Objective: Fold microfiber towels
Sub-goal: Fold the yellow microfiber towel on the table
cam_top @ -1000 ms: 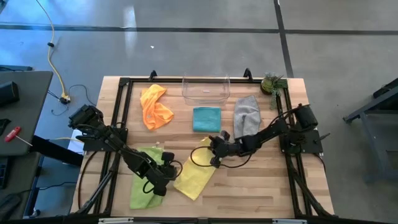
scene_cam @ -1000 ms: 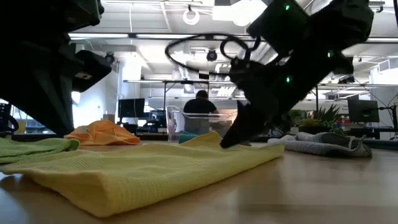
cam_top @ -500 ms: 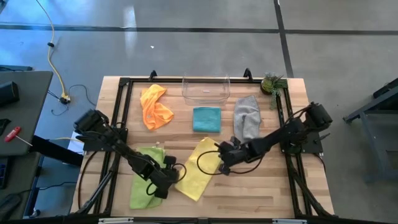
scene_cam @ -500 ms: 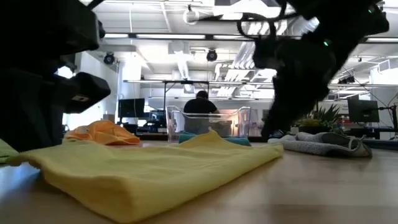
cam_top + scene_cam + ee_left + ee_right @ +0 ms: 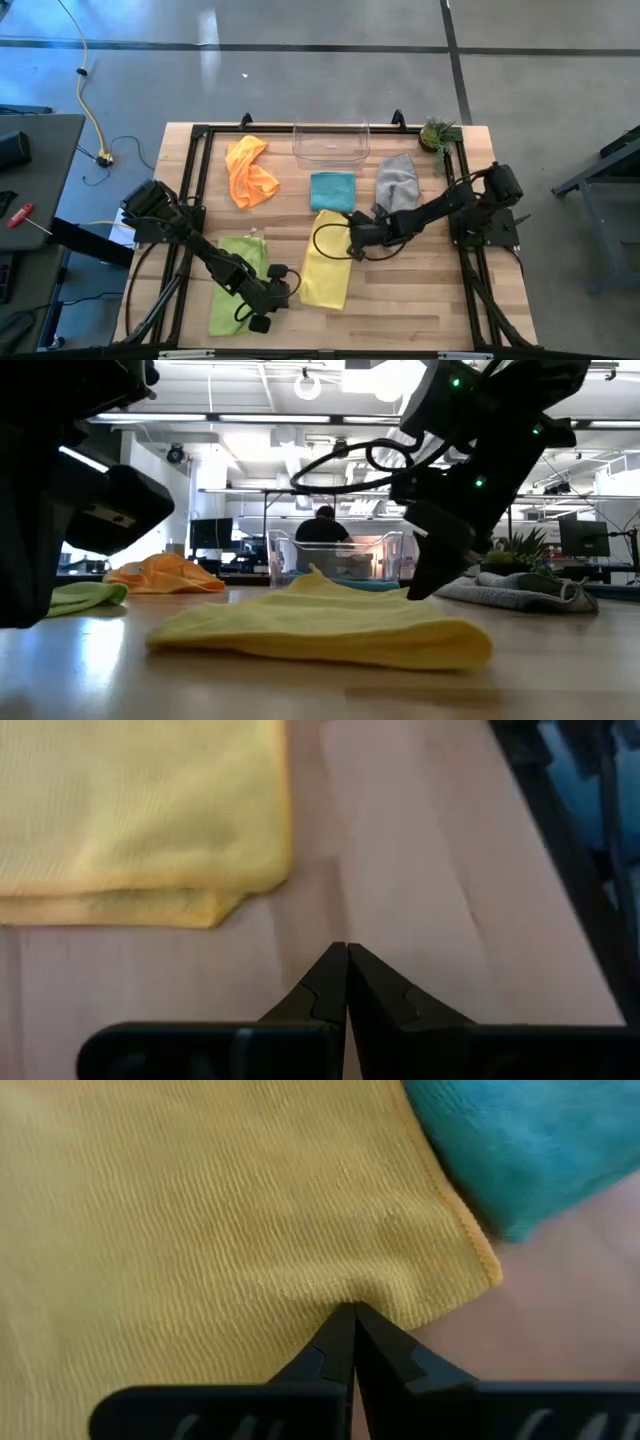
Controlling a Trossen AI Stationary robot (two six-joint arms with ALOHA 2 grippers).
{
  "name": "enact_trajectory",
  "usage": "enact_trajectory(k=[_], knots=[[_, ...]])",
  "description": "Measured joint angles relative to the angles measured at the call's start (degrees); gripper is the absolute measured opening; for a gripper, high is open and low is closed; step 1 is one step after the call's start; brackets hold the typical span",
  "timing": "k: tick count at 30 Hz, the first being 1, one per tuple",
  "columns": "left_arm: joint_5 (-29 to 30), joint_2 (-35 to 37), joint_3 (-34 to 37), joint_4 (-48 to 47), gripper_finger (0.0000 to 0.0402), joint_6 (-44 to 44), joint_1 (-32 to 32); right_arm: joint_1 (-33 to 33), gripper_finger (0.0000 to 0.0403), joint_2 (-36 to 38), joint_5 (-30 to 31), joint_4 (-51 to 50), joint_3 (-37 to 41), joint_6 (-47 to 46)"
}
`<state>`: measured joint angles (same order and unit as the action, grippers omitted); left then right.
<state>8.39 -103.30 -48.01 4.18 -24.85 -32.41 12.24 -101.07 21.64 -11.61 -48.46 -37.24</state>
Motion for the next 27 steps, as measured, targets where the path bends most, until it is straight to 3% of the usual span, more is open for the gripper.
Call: enact_trajectory(k=[7, 11, 19, 23, 27], knots=[[2.9, 2.7, 0.1, -3.5, 0.0000, 0.6, -1.5, 2.9, 0.0000, 7.5, -1.3, -4.9, 0.1, 4.1], [4.6, 4.8, 0.8, -4.0, 0.0000, 2.0, -0.5, 7.6, 0.0000, 8.6, -0.5, 1.6, 0.1, 2.0], [4.3, 6.0, 3.8, -3.2, 0.0000, 1.2, 2.2, 13.4, 0.0000, -2.0, 3.4, 25.2, 0.1, 1.1], [4.7, 7.4, 4.3, -3.5, 0.0000, 1.4, 2.9, 14.6, 0.0000, -5.8, 2.3, 27.1, 0.1, -1.3], [4.7, 9.6, 4.2, -3.9, 0.0000, 2.5, 4.6, 15.7, 0.0000, -7.2, -3.2, 25.5, 0.1, -2.7]])
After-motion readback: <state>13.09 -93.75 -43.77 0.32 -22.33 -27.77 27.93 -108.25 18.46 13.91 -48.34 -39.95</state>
